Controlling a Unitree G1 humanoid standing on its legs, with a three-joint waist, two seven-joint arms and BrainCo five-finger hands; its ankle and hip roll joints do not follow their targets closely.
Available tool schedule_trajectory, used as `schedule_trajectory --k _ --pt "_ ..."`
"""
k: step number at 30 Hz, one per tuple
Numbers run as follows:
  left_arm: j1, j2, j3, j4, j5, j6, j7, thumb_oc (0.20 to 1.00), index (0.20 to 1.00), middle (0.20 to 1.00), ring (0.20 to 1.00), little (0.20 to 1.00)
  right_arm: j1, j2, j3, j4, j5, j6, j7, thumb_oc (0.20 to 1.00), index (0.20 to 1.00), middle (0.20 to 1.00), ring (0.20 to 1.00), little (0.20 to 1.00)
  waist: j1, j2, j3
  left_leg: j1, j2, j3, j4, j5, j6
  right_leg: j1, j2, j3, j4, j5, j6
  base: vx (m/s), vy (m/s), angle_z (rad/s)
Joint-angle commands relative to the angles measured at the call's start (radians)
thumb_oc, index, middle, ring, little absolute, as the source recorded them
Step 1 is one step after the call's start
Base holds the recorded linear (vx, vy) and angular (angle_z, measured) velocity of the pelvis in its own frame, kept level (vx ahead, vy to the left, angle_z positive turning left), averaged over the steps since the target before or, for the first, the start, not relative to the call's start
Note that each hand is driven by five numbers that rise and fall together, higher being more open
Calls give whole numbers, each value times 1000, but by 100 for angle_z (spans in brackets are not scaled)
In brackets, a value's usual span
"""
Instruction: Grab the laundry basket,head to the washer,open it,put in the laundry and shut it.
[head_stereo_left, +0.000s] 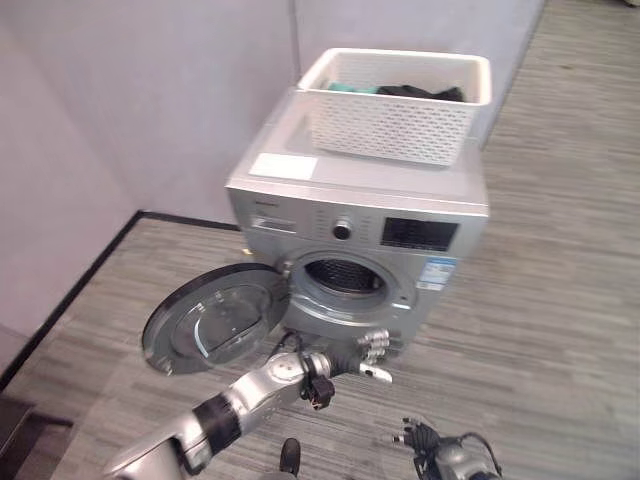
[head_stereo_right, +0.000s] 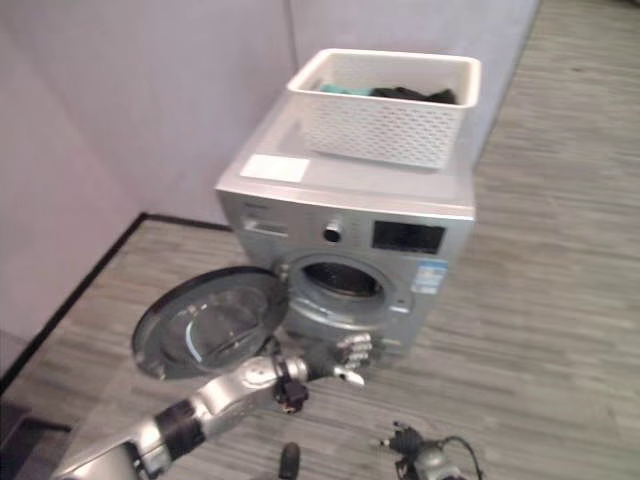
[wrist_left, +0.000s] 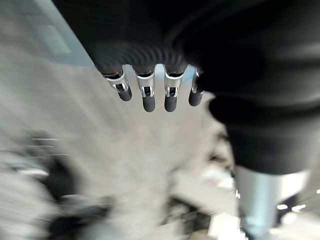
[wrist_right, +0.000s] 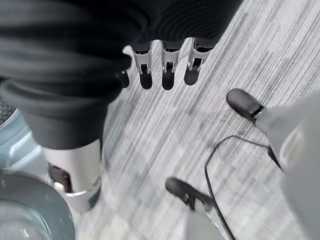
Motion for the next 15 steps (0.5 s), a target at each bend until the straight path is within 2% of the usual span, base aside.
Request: schedule_trajectory --k 1,4,6,7,8,9,10,12,15 --pt "-120 -121 121 302 253 -42 121 1000 1000 1000 1000 1000 -83 -1 41 7 -18 10 10 1000 1000 1000 1000 1000 25 -33 79 100 36 6 5 -129 -9 -36 -70 54 30 -11 61 -67 46 -34" --pt "-195 -232 218 664 416 -40 202 1000 1000 1000 1000 1000 -117 19 69 -3 -6 15 -4 1000 1000 1000 1000 1000 -15 -43 108 89 38 26 5 -122 -9 -72 -65 80 37 -6 54 -89 40 -21" --pt "-233 -229 293 813 473 -17 235 1000 1000 1000 1000 1000 -133 35 88 -21 13 16 -7 1000 1000 1000 1000 1000 -34 -57 124 80 43 40 5 -117 -11 -97 -60 99 36 3 51 -83 19 -28" --pt "-235 -229 295 815 473 -19 235 1000 1000 1000 1000 1000 -134 34 88 -21 13 16 -8 1000 1000 1000 1000 1000 -34 -56 125 80 43 41 5 -117 -11 -97 -60 100 37 2 51 -86 16 -18" --pt "-274 -173 371 926 528 3 273 1000 1000 1000 1000 1000 -142 47 123 -57 11 19 2 1000 1000 1000 1000 1000 -49 -75 134 73 47 61 5 -115 -13 -125 -53 123 37 14 49 -65 6 -16" --pt "-296 -136 397 961 559 11 293 1000 1000 1000 1000 1000 -141 49 137 -78 13 16 7 1000 1000 1000 1000 1000 -55 -84 135 71 51 70 5 -114 -15 -134 -50 130 37 18 48 -104 -15 -29" --pt "-352 -32 423 997 654 13 341 1000 1000 1000 1000 1000 -137 40 161 -138 22 6 15 1000 1000 1000 1000 1000 -67 -107 145 70 60 86 5 -112 -19 -151 -43 149 37 29 48 -67 -34 -24" --pt "-359 10 410 997 739 4 340 1000 1000 1000 1000 1000 -127 21 168 -180 20 0 18 1000 1000 1000 1000 1000 -72 -120 145 64 63 94 5 -112 -21 -160 -44 152 34 34 51 -36 -45 -45" --pt "-373 24 406 947 783 -16 385 1000 1000 1000 1000 1000 -116 8 163 -167 9 -10 9 1000 1000 1000 1000 1000 -61 -118 150 61 64 89 5 -112 -24 -155 -48 141 30 32 51 -4 -37 -20"
